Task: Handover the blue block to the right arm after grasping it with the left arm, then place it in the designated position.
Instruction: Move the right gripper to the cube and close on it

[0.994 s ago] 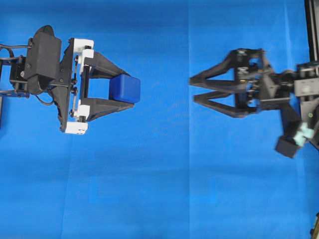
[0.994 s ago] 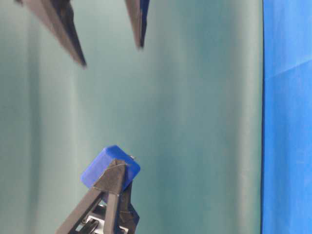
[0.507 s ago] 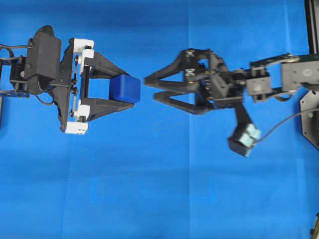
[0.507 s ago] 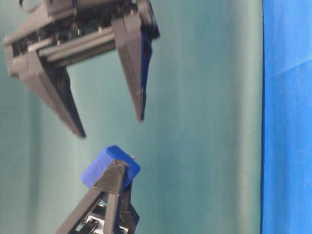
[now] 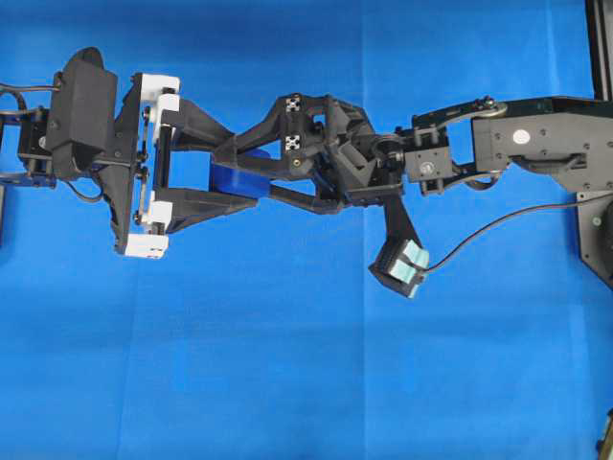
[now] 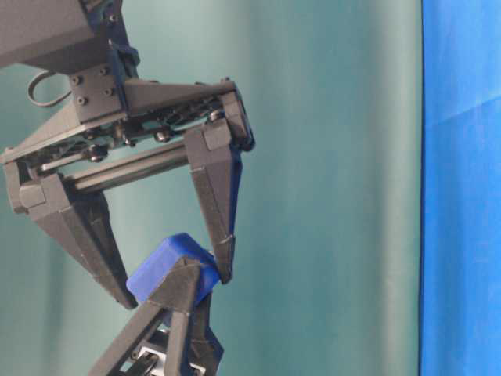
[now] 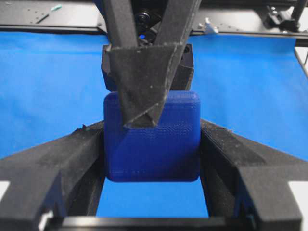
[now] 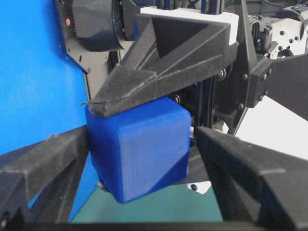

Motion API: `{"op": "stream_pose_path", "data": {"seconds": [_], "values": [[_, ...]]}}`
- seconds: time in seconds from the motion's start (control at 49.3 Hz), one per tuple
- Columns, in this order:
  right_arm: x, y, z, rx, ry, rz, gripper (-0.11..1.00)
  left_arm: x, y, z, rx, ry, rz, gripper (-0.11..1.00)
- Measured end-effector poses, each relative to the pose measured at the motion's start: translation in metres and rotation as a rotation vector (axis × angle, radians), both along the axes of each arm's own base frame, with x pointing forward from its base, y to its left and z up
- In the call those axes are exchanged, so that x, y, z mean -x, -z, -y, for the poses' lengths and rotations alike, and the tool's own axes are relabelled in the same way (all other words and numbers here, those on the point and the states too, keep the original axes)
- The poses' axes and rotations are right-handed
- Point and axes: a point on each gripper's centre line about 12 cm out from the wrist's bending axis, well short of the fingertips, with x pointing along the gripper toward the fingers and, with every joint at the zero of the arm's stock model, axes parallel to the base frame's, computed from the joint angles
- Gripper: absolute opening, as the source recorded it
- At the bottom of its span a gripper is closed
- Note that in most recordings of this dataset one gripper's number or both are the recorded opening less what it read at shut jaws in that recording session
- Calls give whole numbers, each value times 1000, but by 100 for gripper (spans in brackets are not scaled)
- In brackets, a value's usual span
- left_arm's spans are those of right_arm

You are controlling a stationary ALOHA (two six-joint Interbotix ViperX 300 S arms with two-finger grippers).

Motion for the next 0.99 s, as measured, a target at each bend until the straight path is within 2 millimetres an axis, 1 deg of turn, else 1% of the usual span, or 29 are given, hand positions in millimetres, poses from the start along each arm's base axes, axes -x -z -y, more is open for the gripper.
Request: {"op": "stream_pose_path", "data": {"seconds": [0.162,0.243,0.284,0.385,0.426,0.994], "values": [[0,0,0,-3,2,-1,95,0,1,0,1,0,-3,48],[0,0,0,2,0,-1,91,0,1,0,1,0,-3,48],[0,0,0,2,2,-4,85,0,0,0,1,0,-3,48],[0,2,1,1,13,-18,59,0,0,0,4,-1,-2,48],[0,3,2,3,17,-23,51,0,-1,-1,3,-2,0,48],[0,4,4,4,44,-51,52,0,-1,-2,1,-5,0,48]]}}
